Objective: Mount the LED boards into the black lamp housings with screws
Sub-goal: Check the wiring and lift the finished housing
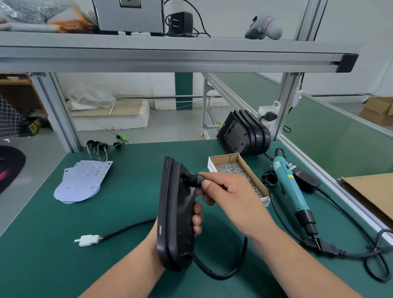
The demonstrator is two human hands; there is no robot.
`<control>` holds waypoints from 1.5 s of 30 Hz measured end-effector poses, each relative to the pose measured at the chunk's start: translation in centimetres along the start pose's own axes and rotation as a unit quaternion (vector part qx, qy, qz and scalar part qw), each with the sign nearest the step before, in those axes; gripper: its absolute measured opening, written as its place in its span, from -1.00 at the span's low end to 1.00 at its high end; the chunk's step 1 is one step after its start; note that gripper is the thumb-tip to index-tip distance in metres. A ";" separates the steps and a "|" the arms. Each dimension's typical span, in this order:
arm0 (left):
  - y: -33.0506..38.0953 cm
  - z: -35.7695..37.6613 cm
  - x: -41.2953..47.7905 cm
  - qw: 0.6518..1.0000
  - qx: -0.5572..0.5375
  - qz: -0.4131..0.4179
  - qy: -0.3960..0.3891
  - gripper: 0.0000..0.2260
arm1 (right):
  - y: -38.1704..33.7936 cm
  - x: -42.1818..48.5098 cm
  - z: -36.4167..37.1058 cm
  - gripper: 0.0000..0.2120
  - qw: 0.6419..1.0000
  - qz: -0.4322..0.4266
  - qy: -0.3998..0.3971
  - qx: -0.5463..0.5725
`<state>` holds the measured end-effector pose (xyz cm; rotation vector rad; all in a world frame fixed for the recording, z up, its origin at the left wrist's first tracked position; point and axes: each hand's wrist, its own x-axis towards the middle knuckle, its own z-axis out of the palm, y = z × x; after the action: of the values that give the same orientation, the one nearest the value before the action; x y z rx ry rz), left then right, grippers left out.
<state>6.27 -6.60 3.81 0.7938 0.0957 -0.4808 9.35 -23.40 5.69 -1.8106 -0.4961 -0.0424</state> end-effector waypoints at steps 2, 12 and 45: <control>-0.4 -0.2 0.6 0.999 -0.003 0.012 0.036 -0.84 | -0.1 -0.2 0.0 -0.79 1.000 -0.005 -0.001 0.016; -0.7 0.7 1.0 0.984 0.071 0.039 0.157 -0.66 | -1.3 -1.1 1.4 -0.75 0.984 -0.080 0.092 -0.131; -1.0 -0.6 0.2 0.999 -0.046 -0.003 0.030 -0.55 | 0.6 -0.4 1.6 -0.70 0.990 -0.023 0.084 -0.111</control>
<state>6.11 -6.83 2.66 0.7181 0.1741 -0.4557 8.85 -22.12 4.59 -1.9912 -0.4260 -0.2902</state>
